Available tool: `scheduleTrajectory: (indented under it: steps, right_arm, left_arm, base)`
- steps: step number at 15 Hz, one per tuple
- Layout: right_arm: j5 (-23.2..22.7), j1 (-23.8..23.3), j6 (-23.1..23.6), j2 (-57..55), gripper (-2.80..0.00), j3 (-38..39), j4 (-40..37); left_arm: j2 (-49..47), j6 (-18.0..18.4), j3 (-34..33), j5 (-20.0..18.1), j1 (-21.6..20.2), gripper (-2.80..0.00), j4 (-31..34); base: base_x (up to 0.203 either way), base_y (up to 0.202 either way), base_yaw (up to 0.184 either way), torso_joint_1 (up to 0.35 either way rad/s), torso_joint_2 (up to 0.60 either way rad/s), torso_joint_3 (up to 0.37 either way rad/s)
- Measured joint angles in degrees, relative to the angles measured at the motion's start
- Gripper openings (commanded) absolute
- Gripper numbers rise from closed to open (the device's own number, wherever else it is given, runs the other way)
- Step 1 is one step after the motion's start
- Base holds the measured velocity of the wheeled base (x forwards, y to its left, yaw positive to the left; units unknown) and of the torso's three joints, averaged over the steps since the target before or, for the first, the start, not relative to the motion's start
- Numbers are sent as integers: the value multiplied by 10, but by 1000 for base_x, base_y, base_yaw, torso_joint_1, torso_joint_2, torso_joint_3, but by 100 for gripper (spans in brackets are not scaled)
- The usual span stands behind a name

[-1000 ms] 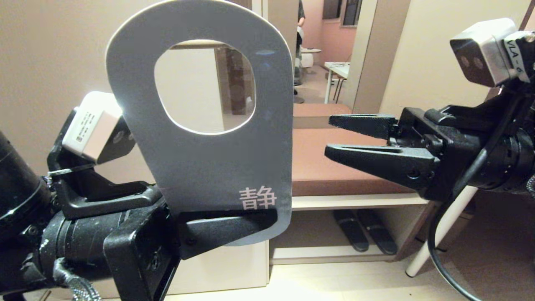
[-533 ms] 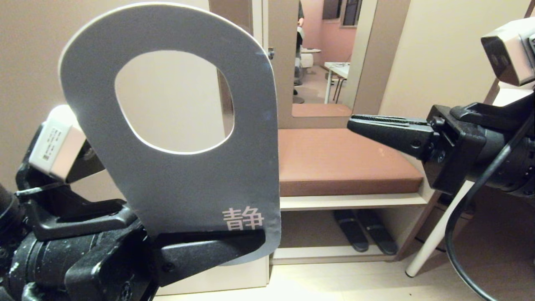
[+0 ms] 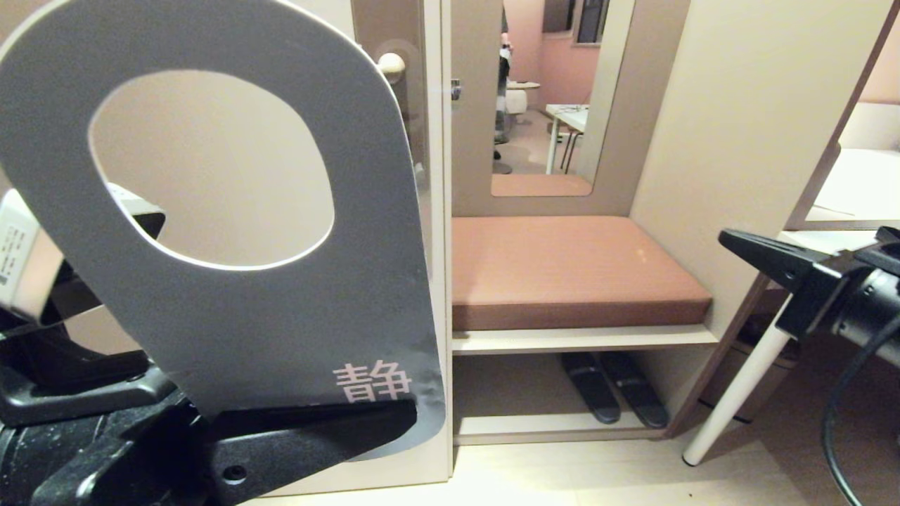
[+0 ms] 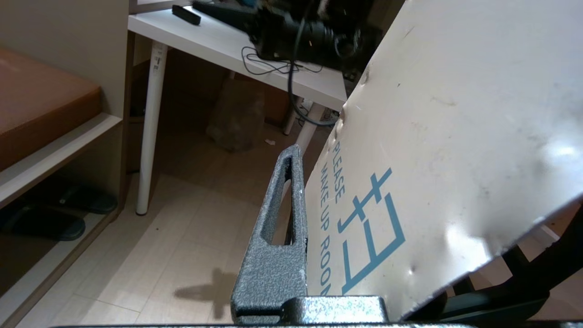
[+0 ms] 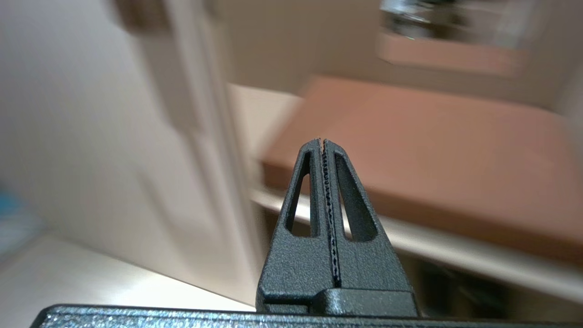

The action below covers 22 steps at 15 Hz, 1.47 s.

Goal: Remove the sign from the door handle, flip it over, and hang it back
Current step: Hang the sign back with the other side facing out

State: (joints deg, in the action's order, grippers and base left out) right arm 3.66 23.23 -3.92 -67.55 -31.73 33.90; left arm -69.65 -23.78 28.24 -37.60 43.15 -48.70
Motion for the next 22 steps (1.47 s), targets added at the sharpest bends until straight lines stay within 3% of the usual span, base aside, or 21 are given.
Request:
scheduleTrajectory:
  steps: [6, 10, 13, 15, 18, 20, 22]
  right_arm:
    - [145, -50, 25, 177, -280, 182, -20]
    - [157, -149, 65, 302, -280, 231, -102]
    - [153, -184, 85, 421, -280, 239, -216]
    - [135, -206, 95, 505, -280, 238, -305]
    - [51, -225, 102, 612, -280, 250, -407]
    - [-13, -231, 98, 649, -280, 269, -409]
    - [-46, -232, 91, 665, -280, 290, -390]
  left_arm:
    - [30, 3, -20, 3, 0, -280, 0]
    - [74, 4, -60, 0, 2, -280, 0]
    - [91, 5, -75, 1, 3, -280, 0]
    - [95, 6, -77, 1, 3, -280, 0]
    - [97, 7, -79, 2, 3, -280, 0]
    - [97, 8, -84, 2, 3, -280, 0]
    - [96, 16, -90, 2, 3, -280, 0]
  base:
    - [0, 0, 0, 0, 0, 0]
    - [0, 0, 0, 0, 0, 0]
    - [0, 0, 0, 0, 0, 0]
    - [0, 0, 0, 0, 0, 0]
    - [0, 0, 0, 0, 0, 0]
    - [0, 0, 0, 0, 0, 0]
    - [0, 0, 0, 0, 0, 0]
